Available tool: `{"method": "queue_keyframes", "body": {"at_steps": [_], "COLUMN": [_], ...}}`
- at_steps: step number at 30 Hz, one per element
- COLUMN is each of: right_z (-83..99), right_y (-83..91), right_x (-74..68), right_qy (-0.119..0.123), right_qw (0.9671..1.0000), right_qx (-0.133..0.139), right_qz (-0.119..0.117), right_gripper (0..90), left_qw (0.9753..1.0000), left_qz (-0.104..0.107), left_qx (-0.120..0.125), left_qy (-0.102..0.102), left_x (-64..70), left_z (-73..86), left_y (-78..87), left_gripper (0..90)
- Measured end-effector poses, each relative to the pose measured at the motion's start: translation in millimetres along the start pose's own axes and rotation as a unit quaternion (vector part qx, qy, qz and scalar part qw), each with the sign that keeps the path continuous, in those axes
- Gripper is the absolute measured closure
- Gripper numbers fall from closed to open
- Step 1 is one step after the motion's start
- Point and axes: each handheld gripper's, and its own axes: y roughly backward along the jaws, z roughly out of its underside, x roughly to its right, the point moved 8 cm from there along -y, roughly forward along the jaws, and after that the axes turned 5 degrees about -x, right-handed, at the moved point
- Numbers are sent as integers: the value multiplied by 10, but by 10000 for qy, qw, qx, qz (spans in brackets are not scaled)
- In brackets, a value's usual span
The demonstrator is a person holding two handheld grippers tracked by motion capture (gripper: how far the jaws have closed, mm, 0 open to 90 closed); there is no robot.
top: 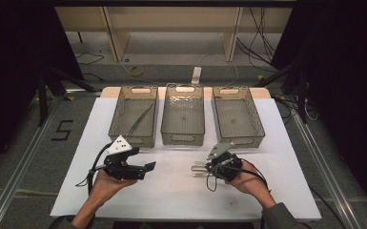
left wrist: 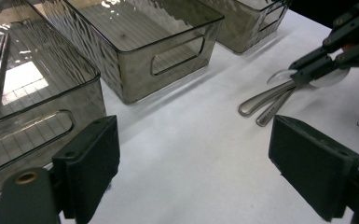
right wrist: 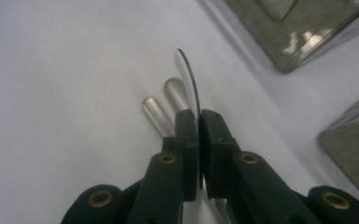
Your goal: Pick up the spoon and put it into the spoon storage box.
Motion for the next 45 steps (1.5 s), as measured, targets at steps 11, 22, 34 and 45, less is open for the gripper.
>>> {"method": "queue_keyframes", "body": {"at_steps": [11, 22, 34, 45], "right_z": [-381, -794, -1172, -1400], "right_y": [101, 123, 34, -86], "right_x": [331, 556, 835, 982], "right_qy": [-281, -407, -659, -842], "right_qw": [9988, 9972, 9947, 9932], "right_qx": [372, 601, 721, 683], "right_qz": [157, 206, 317, 431], "right_gripper": [869, 869, 868, 868], "left_qw": [9998, 9998, 9997, 9997], "left_qz": [96, 67, 68, 73], "left_qx": [178, 180, 208, 227], "left_qy": [71, 60, 61, 81], "left_x": [15, 10, 7, -6], "left_z": [-43, -46, -50, -53], "left_y": [5, 1, 2, 15], "left_gripper": [158, 158, 158, 158]}}
